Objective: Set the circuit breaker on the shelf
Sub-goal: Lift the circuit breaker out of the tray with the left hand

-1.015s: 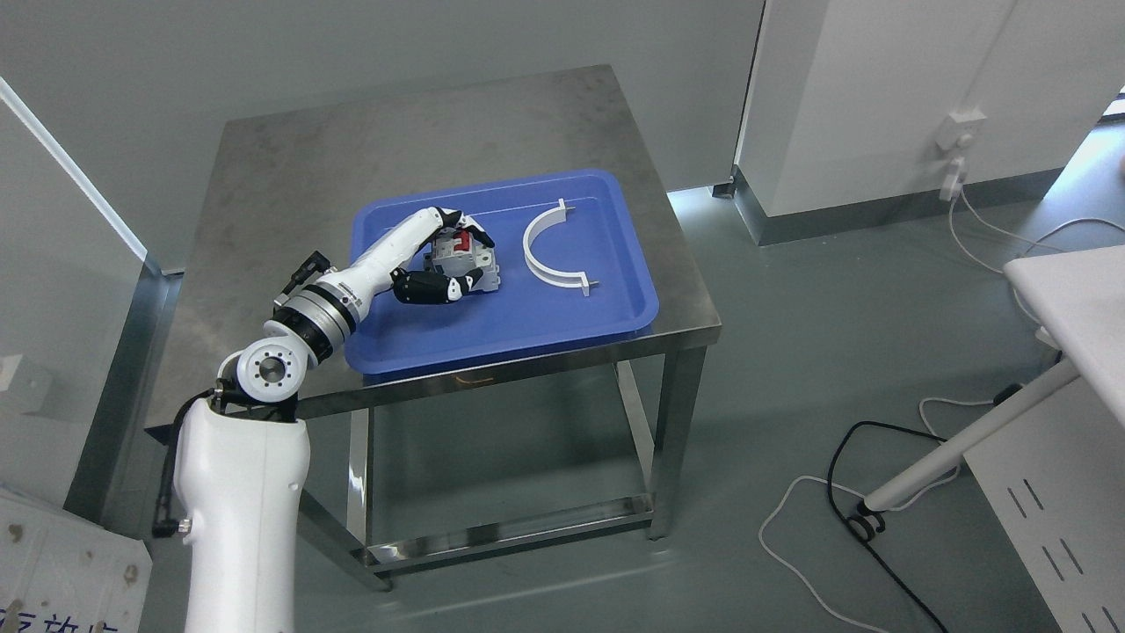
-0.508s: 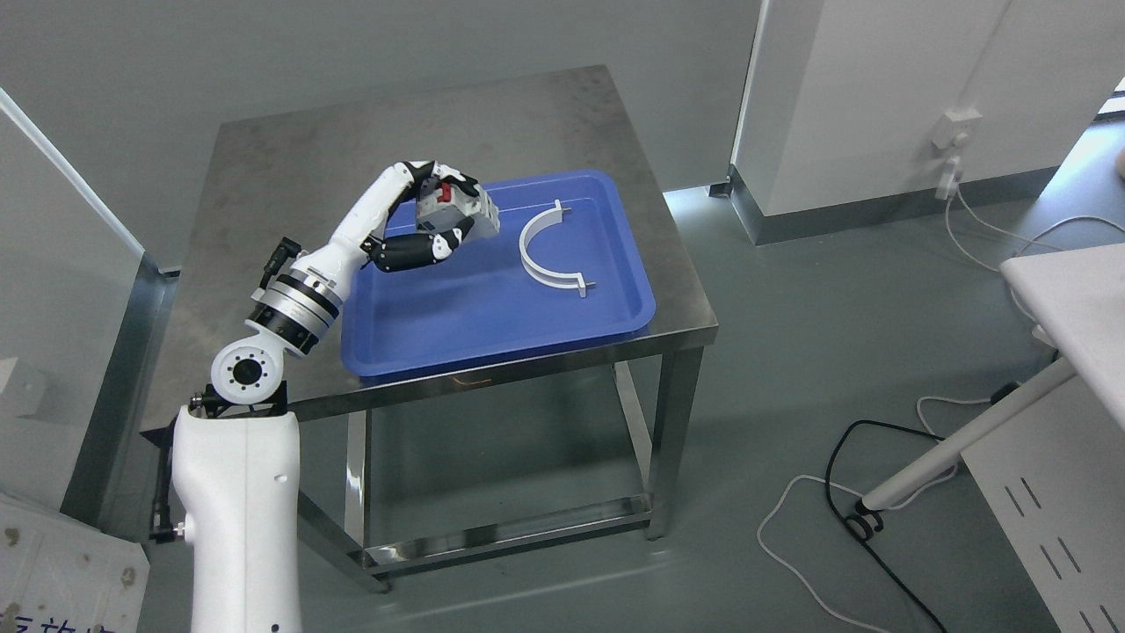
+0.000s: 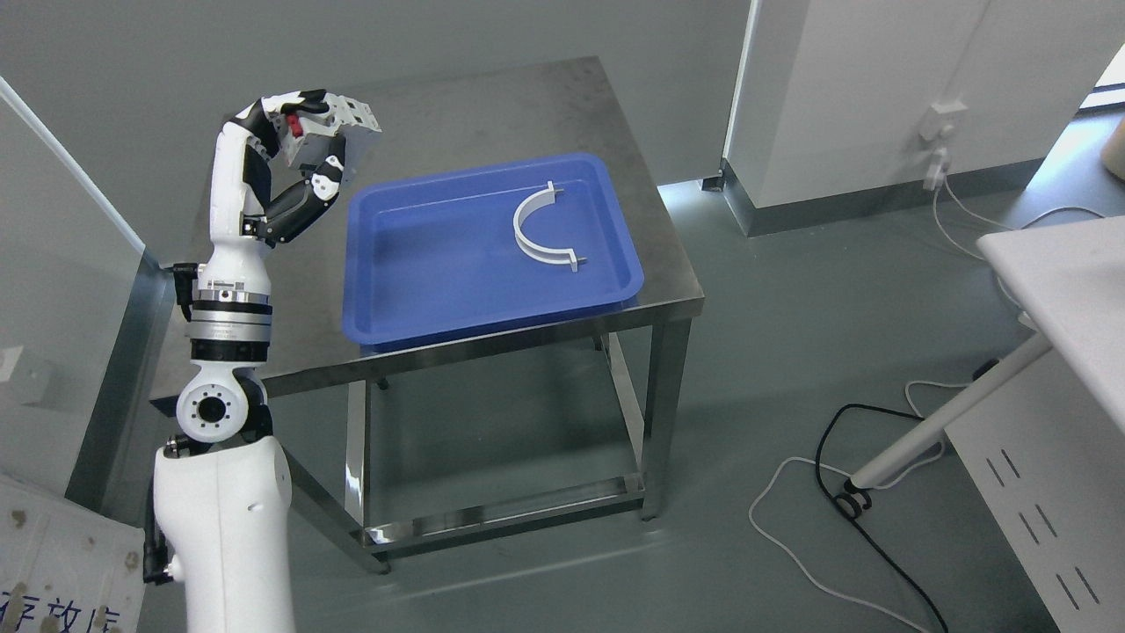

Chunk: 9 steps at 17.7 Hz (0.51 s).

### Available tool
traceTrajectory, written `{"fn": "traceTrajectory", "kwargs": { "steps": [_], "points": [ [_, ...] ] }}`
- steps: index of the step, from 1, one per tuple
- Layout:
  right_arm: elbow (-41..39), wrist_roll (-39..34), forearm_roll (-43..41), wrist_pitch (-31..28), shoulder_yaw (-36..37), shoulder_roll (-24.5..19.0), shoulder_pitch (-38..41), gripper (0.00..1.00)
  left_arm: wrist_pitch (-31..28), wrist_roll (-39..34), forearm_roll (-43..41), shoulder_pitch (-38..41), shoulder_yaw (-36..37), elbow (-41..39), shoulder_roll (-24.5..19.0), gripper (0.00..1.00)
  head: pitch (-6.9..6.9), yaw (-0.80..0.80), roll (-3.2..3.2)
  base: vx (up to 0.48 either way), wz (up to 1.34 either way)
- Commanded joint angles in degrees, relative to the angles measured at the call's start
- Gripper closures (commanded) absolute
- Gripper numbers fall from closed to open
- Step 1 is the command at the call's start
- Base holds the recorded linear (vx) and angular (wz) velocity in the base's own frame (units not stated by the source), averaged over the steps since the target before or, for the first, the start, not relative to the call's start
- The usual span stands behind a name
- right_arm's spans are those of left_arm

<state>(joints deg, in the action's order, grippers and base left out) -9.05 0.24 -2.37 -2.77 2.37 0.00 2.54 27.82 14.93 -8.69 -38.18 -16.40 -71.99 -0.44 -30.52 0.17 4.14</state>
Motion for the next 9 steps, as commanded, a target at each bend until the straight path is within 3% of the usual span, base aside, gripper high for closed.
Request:
{"fn": "traceTrajectory", "kwargs": {
  "steps": [1, 5, 9],
  "points": [
    [0.0, -0.06, 0.0, 0.04, 0.0, 1.0, 0.01, 0.0, 0.21, 0.96, 4.21, 9.69, -1.97, -10.62, -0.56, 0.89, 0.0, 0.0, 0.0, -0.26, -0.05],
    [0.0, -0.06, 0.0, 0.04, 0.0, 1.0, 0.01, 0.0, 1.79, 6.76, 6.75, 13.31, -2.85, -14.05, -0.56, 0.88, 0.0, 0.0, 0.0, -0.257, -0.05],
    [0.0, -0.06, 0.0, 0.04, 0.0, 1.0, 0.01, 0.0, 8.37, 16.68, 7.73, 13.93, -5.13, -14.76, -0.56, 0.88, 0.0, 0.0, 0.0, -0.305, 0.16]
  ]
}}
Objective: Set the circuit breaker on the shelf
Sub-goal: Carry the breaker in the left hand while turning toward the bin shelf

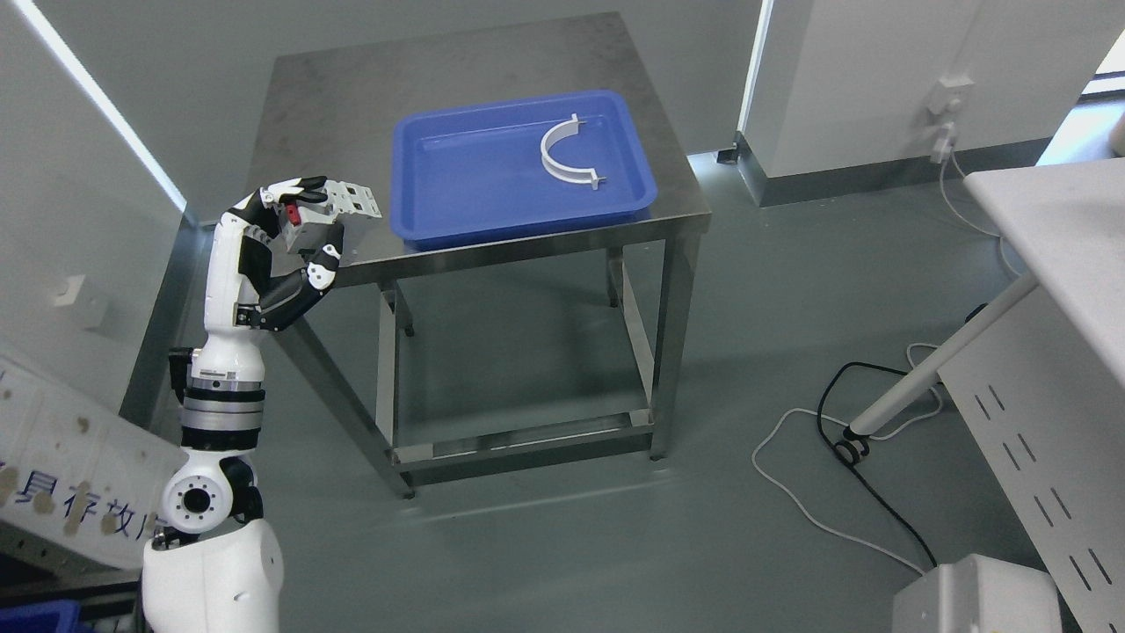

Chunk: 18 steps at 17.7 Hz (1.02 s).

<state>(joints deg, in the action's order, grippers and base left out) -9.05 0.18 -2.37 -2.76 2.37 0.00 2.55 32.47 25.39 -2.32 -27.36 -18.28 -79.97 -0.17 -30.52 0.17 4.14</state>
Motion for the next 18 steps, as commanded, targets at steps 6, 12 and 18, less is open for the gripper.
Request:
{"fn": "traceTrajectory", "kwargs": {
  "steps": [6, 12, 18],
  "points": [
    [0.0, -0.01, 0.0, 0.04, 0.0, 1.0, 0.0, 0.0, 4.62, 7.57, 1.44, 3.89, -3.25, -9.93, -0.83, 0.88, 0.0, 0.0, 0.0, -0.351, 0.39],
    [0.0, -0.01, 0.0, 0.04, 0.0, 1.0, 0.0, 0.0, 4.71, 7.39, 1.7, 2.66, 4.91, -16.0, -0.83, 0.88, 0.0, 0.0, 0.0, -0.372, 0.26],
    [0.0, -0.01, 0.0, 0.04, 0.0, 1.0, 0.0, 0.0, 2.86, 7.48, 1.53, -1.73, 4.75, -15.91, -4.65, 0.88, 0.0, 0.0, 0.0, -0.311, -0.1]
  ]
}}
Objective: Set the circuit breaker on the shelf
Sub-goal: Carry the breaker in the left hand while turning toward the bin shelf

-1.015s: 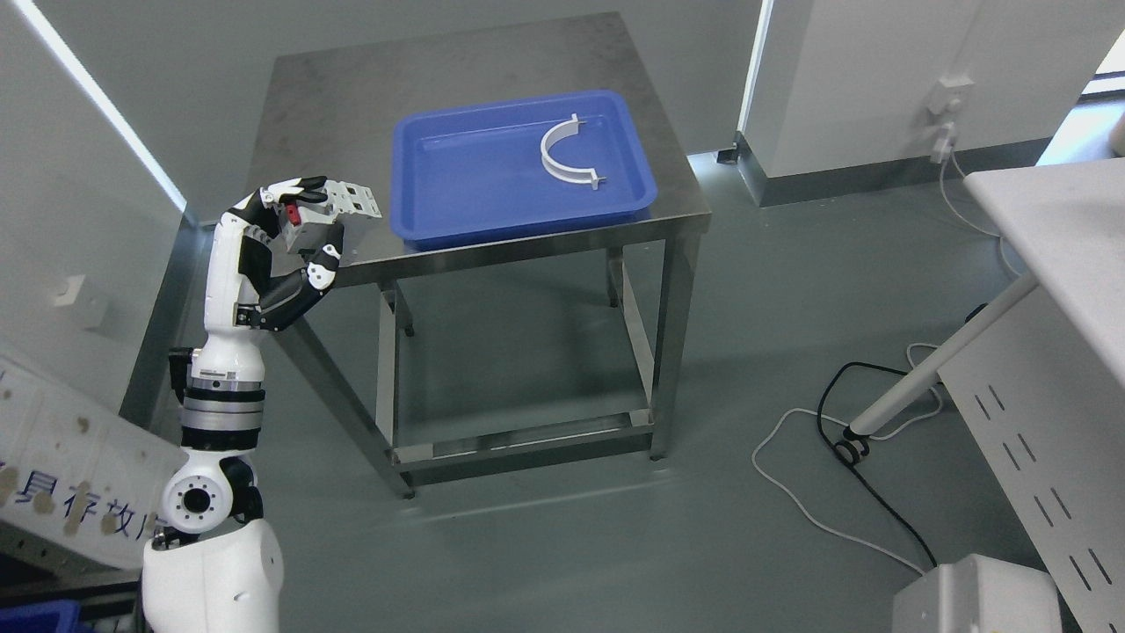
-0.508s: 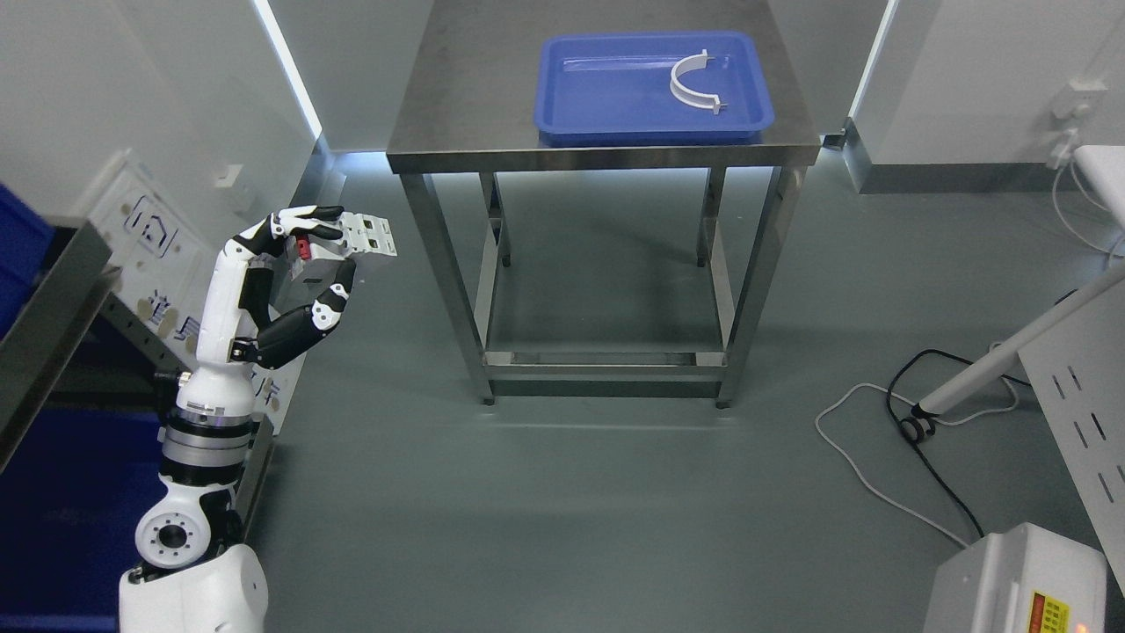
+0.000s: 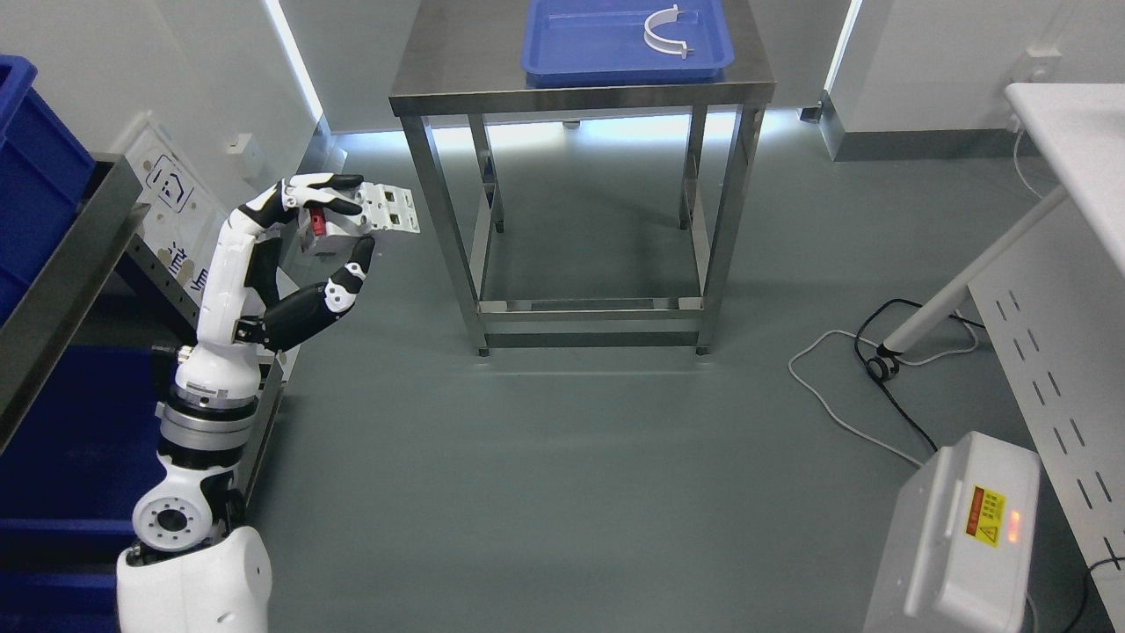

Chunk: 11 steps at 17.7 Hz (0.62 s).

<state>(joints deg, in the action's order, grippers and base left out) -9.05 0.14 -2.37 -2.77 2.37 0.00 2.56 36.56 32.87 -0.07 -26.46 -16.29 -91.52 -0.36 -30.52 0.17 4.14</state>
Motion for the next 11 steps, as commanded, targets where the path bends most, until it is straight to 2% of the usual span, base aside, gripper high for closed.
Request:
{"fn": "traceTrajectory", "kwargs": {
  "steps": [1, 4, 11],
  "points": [
    [0.0, 0.04, 0.0, 0.04, 0.0, 1.0, -0.01, 0.0, -1.49, 0.01, -0.81, -3.24, 2.49, -4.37, -6.21, 0.88, 0.0, 0.0, 0.0, -0.307, -0.03],
    [0.0, 0.04, 0.0, 0.04, 0.0, 1.0, -0.01, 0.0, -1.85, -0.08, -0.81, -3.51, 1.26, -4.19, -9.57, 0.88, 0.0, 0.0, 0.0, -0.326, 0.01],
    [0.0, 0.04, 0.0, 0.04, 0.0, 1.0, -0.01, 0.0, -3.24, -0.08, -0.81, -4.12, -0.23, -4.54, -10.01, 0.89, 0.0, 0.0, 0.0, -0.325, 0.24]
  ]
}}
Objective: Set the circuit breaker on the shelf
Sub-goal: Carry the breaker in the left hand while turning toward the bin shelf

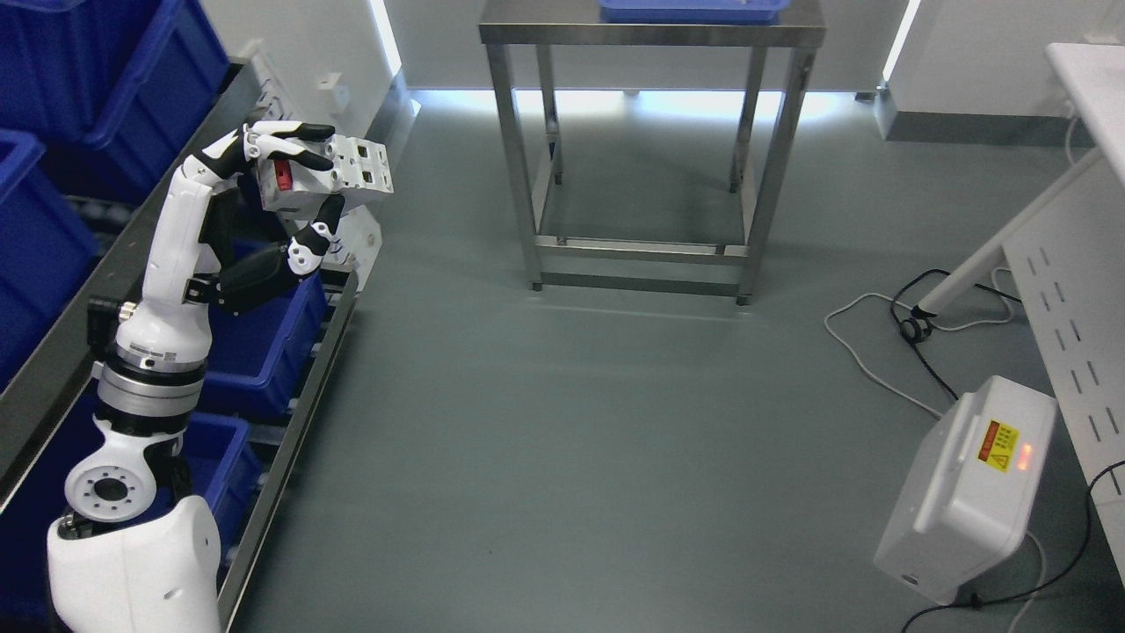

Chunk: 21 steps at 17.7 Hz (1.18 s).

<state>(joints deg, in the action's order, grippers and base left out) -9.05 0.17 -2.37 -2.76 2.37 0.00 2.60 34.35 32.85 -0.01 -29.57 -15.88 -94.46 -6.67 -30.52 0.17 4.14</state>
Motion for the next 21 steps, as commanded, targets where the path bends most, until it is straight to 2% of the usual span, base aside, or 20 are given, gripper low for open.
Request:
{"fn": "traceTrajectory", "kwargs": {
  "steps": [1, 6, 9, 11, 16, 21],
  "points": [
    [-0.01, 0.01, 0.0, 0.04, 0.0, 1.0, -0.05, 0.0, -1.82, -0.06, -0.87, -1.54, -0.64, -1.61, -3.61, 0.89, 0.0, 0.0, 0.0, -0.327, 0.64],
    [-0.01, 0.01, 0.0, 0.04, 0.0, 1.0, -0.05, 0.0, -6.82, -0.06, -8.23, -6.36, -0.64, -1.43, -3.87, 0.89, 0.0, 0.0, 0.0, -0.229, 0.9],
    [-0.01, 0.01, 0.0, 0.04, 0.0, 1.0, -0.05, 0.0, -14.02, 0.11, -16.13, -14.78, -0.12, -0.82, -4.4, 0.86, 0.0, 0.0, 0.0, -0.091, 1.13],
    [-0.01, 0.01, 0.0, 0.04, 0.0, 1.0, -0.05, 0.0, -15.36, 1.95, -21.33, -19.98, 1.46, 2.42, -4.49, 0.86, 0.0, 0.0, 0.0, -0.023, 1.14],
    [-0.01, 0.01, 0.0, 0.04, 0.0, 1.0, -0.05, 0.0, -15.89, 6.09, -30.39, -28.77, 6.55, 16.11, -4.75, 0.86, 0.0, 0.0, 0.0, 0.044, 0.94],
    [-0.01, 0.01, 0.0, 0.04, 0.0, 1.0, -0.05, 0.0, -15.37, 6.0, -34.96, -36.68, 17.54, 34.29, -3.26, 0.85, 0.01, 0.0, 0.0, 0.114, 0.59]
  ]
}}
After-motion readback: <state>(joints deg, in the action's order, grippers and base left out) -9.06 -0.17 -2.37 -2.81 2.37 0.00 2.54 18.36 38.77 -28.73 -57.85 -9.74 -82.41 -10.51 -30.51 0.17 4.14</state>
